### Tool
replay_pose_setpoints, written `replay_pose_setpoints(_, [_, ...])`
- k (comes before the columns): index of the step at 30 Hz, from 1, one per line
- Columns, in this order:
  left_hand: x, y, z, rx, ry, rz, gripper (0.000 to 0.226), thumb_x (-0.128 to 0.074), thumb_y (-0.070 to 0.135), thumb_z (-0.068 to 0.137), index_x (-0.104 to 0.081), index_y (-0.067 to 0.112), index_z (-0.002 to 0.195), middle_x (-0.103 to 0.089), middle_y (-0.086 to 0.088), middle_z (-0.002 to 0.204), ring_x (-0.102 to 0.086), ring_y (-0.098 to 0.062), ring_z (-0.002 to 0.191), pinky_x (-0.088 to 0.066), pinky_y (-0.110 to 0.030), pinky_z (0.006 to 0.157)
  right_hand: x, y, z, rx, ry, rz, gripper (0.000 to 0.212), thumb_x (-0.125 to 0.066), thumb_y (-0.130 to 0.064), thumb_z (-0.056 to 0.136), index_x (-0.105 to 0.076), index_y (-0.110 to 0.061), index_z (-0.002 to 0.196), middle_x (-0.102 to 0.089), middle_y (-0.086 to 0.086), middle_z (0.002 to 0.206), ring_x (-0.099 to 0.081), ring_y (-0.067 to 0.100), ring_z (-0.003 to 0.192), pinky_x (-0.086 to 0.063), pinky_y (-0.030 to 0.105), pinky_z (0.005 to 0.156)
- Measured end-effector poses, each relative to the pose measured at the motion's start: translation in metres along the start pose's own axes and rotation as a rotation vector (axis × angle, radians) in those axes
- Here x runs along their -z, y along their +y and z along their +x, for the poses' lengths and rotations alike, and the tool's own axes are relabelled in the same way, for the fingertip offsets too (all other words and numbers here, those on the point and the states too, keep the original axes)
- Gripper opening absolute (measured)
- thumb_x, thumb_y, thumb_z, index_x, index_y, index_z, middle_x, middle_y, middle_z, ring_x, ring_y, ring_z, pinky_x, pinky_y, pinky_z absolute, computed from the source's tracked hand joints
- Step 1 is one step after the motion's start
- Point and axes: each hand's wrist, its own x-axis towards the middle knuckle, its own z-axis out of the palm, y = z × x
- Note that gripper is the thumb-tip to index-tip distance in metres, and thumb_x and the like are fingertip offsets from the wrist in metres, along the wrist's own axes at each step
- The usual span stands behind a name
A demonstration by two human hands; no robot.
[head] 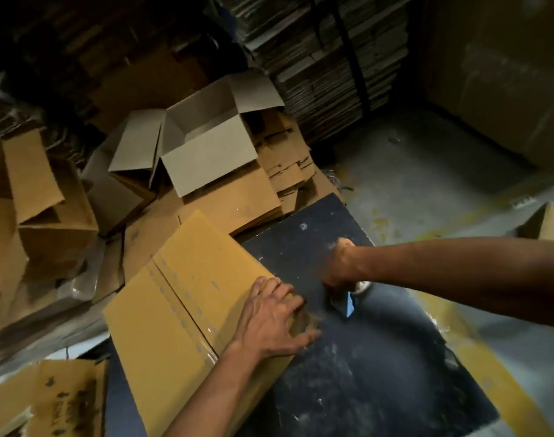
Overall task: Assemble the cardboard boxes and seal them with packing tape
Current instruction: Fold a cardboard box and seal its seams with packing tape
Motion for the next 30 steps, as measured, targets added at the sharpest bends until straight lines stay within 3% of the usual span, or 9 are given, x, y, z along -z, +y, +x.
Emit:
replay_pose_setpoints(3, [0.004, -0.001, 0.011, -0.015, -0.065, 0.031, 0.099, -0.015, 0.103, 0.072, -0.061, 0.042, 0.135, -0.053, 0.01, 0.144, -0.035, -0.021, 0.136, -0.013, -0.053, 0.122, -0.031, 0.021, -0.003, 0.029, -0.061, 0.291, 0.035, -0.068, -0.042, 0.096, -0.069, -0.031, 0.129, -0.069, 0.0, 0.124, -0.064, 0.025, 0.103, -0.053, 0.036, 0.093])
replay_pose_setpoints(5, [0.001, -0.002, 0.017, -0.018, -0.107, 0.027, 0.103, -0.011, 0.106, 0.069, -0.062, 0.044, 0.134, -0.048, 0.013, 0.151, -0.03, -0.022, 0.141, -0.007, -0.056, 0.122, -0.052, 0.031, 0.008, 0.143, -0.047, 0.372, 0.045, -0.07, -0.025, 0.091, -0.067, -0.027, 0.136, -0.071, 0.002, 0.125, -0.061, 0.024, 0.095, -0.05, 0.03, 0.092])
replay_pose_setpoints(8, [0.003, -0.001, 0.032, -0.05, -0.222, 0.015, 0.105, -0.01, 0.108, 0.064, -0.067, 0.046, 0.127, -0.041, 0.012, 0.159, -0.019, -0.024, 0.15, 0.004, -0.065, 0.12, -0.093, 0.032, 0.045, 0.242, 0.014, 0.446, 0.075, -0.07, -0.018, 0.072, -0.059, -0.029, 0.145, -0.068, 0.002, 0.135, -0.066, 0.028, 0.111, -0.052, 0.034, 0.098])
replay_pose_setpoints(13, [0.009, 0.002, 0.058, -0.124, -0.368, 0.0, 0.109, -0.002, 0.106, 0.066, -0.066, 0.046, 0.132, -0.05, 0.011, 0.153, -0.024, -0.021, 0.147, 0.008, -0.066, 0.118, -0.081, 0.028, 0.02, 0.138, 0.079, 0.501, 0.064, -0.07, -0.007, 0.085, -0.06, -0.033, 0.143, -0.068, 0.005, 0.133, -0.065, 0.03, 0.118, -0.051, 0.038, 0.103])
replay_pose_setpoints(16, [0.009, -0.009, 0.056, -0.018, -0.146, -0.211, 0.096, -0.005, 0.094, 0.082, -0.062, 0.042, 0.138, -0.063, 0.012, 0.139, -0.042, -0.015, 0.137, -0.011, -0.056, 0.122, -0.078, 0.022, 0.001, 0.046, 0.087, 0.516, 0.054, -0.058, -0.016, 0.097, -0.055, -0.037, 0.147, -0.058, 0.003, 0.145, -0.053, 0.03, 0.133, -0.043, 0.038, 0.109])
replay_pose_setpoints(19, [-0.009, -0.029, 0.047, 0.065, 0.218, -0.328, 0.061, -0.032, 0.069, 0.1, -0.072, 0.031, 0.128, -0.073, 0.009, 0.122, -0.06, -0.015, 0.117, -0.039, -0.049, 0.109, -0.086, 0.017, -0.002, -0.058, 0.128, 0.528, 0.045, -0.055, -0.029, 0.099, -0.057, -0.039, 0.143, -0.055, 0.0, 0.144, -0.048, 0.031, 0.134, -0.046, 0.049, 0.105])
replay_pose_setpoints(21, [-0.024, -0.039, 0.04, 0.068, 0.296, -0.341, 0.046, -0.045, 0.054, 0.103, -0.072, 0.027, 0.127, -0.072, 0.007, 0.127, -0.063, -0.015, 0.119, -0.046, -0.049, 0.105, -0.094, 0.013, 0.0, -0.141, 0.175, 0.526, 0.04, -0.054, -0.032, 0.095, -0.061, -0.038, 0.134, -0.061, -0.001, 0.136, -0.054, 0.029, 0.129, -0.051, 0.054, 0.1])
replay_pose_setpoints(27, [-0.047, -0.036, 0.016, 0.058, 0.189, -0.363, 0.054, -0.037, 0.054, 0.104, -0.059, 0.028, 0.146, -0.041, 0.002, 0.163, -0.028, -0.012, 0.154, -0.025, -0.045, 0.125, -0.099, -0.033, -0.004, -0.242, 0.575, 0.701, 0.063, -0.061, -0.032, 0.09, -0.045, -0.031, 0.151, -0.045, 0.004, 0.149, -0.031, 0.027, 0.151, -0.032, 0.059, 0.115])
replay_pose_setpoints(30, [-0.051, -0.035, 0.013, 0.058, 0.194, -0.398, 0.054, -0.034, 0.052, 0.105, -0.057, 0.027, 0.148, -0.036, 0.002, 0.165, -0.02, -0.012, 0.157, -0.018, -0.048, 0.128, -0.098, -0.086, -0.002, -0.141, 0.804, 1.11, 0.084, -0.054, -0.017, 0.075, -0.04, -0.018, 0.157, -0.041, 0.006, 0.16, -0.024, 0.023, 0.156, -0.032, 0.052, 0.121])
